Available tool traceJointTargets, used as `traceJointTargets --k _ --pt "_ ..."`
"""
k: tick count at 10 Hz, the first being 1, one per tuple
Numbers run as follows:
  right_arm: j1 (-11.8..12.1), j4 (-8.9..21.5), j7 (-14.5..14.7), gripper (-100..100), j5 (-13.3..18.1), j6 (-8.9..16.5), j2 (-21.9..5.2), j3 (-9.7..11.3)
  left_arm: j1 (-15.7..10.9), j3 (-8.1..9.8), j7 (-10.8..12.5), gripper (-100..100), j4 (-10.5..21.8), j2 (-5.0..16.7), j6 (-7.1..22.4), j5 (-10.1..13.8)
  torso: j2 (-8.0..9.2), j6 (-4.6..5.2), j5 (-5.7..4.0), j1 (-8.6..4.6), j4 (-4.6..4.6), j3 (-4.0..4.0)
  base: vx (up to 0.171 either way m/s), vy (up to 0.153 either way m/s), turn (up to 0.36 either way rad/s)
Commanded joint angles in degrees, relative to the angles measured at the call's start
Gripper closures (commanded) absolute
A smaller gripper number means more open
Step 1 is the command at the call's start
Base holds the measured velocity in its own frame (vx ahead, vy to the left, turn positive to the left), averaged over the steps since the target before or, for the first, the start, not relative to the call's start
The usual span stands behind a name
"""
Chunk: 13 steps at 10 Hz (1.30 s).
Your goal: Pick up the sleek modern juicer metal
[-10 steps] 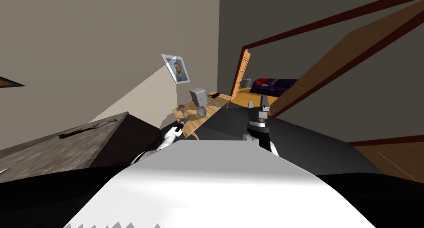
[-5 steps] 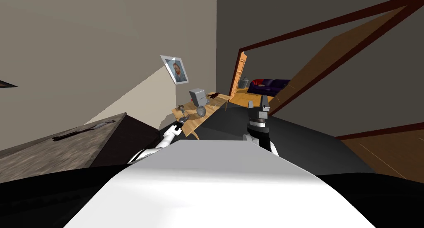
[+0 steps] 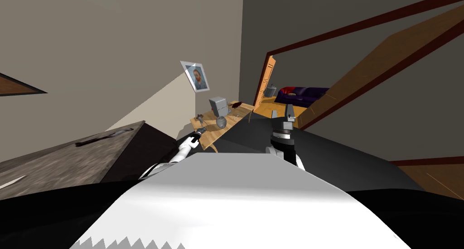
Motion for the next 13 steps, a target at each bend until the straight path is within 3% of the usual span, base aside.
traceJointTargets --k 1,3,4,5,13 --pt "0.0 0.0 0.0 0 0.0 0.0 0.0 0.0 0.0 0.00 0.0 100 0.0 0.0 0.0 0.0 0.00 0.00 0.00 0.00 0.00 0.00 0.000 0.000 0.000" --pt "0.0 0.0 0.0 0 0.0 0.0 0.0 0.0 0.0 0.00 0.0 100 0.0 0.0 0.0 0.0 0.05 0.00 0.00 0.02 0.01 0.03 0.000 0.000 0.000" --pt "0.0 0.0 0.0 0 0.0 0.0 0.0 0.0 0.0 0.00 0.0 0 0.0 0.0 0.0 0.0 0.06 0.00 0.00 0.02 0.01 0.04 0.000 0.000 0.000" --pt "0.0 0.0 0.0 0 0.0 0.0 0.0 0.0 0.3 1.93 -1.6 -100 0.7 -0.6 -1.0 0.0 0.06 0.00 0.00 0.02 0.02 0.04 0.023 0.015 -0.030" --pt "0.0 0.0 0.0 0 0.0 0.0 0.0 0.0 1.5 10.64 -8.7 -100 4.3 -3.9 -5.6 0.5 -0.11 0.00 0.03 0.12 -0.02 -0.06 0.050 0.031 -0.023"
